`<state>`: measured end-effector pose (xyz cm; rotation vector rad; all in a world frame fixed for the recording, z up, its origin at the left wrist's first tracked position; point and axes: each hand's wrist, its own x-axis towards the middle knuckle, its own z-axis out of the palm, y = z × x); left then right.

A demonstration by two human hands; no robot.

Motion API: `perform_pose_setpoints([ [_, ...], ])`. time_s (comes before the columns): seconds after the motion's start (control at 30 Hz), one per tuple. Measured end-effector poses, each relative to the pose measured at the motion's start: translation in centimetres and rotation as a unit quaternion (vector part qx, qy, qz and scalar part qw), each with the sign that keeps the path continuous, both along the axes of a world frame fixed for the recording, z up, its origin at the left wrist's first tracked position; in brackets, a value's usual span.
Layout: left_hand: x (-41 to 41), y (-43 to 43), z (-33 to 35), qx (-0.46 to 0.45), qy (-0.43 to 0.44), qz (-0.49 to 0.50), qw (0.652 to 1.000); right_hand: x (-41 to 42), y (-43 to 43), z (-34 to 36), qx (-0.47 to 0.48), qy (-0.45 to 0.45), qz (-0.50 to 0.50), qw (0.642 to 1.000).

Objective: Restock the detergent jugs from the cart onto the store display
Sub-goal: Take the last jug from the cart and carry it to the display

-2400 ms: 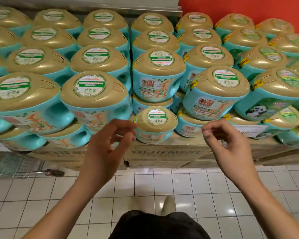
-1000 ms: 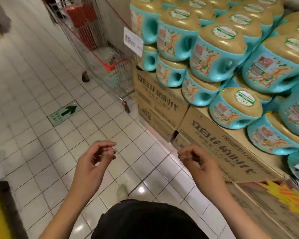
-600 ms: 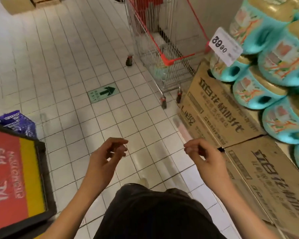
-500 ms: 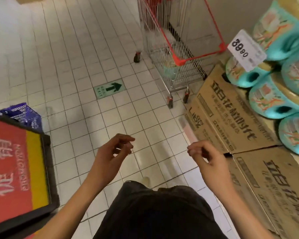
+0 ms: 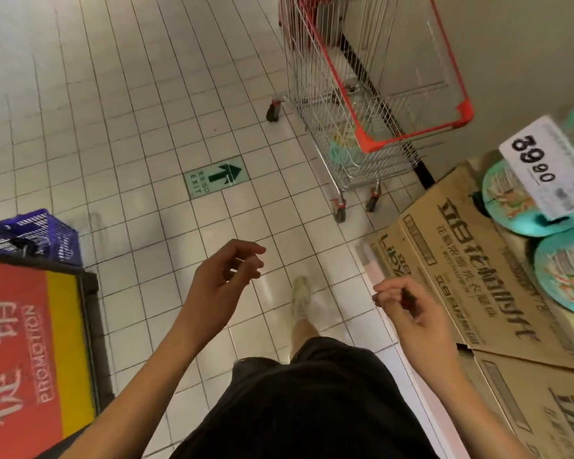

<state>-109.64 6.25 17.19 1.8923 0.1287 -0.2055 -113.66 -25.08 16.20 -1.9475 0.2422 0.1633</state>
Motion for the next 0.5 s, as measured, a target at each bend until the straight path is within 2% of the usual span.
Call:
perform_pose_setpoints([
  [0.2, 10.0, 0.4, -0.1, 0.032, 0.041, 0.01, 0.999, 12.8, 1.6, -0.2, 0.033, 0.008, 0.001, 0.999],
  [0.5, 24.2, 5.0, 1.0, 0.058, 0.045, 0.052, 0.996, 31.5, 4.5, 0.4, 0.035, -0.002, 0.043, 0.998],
])
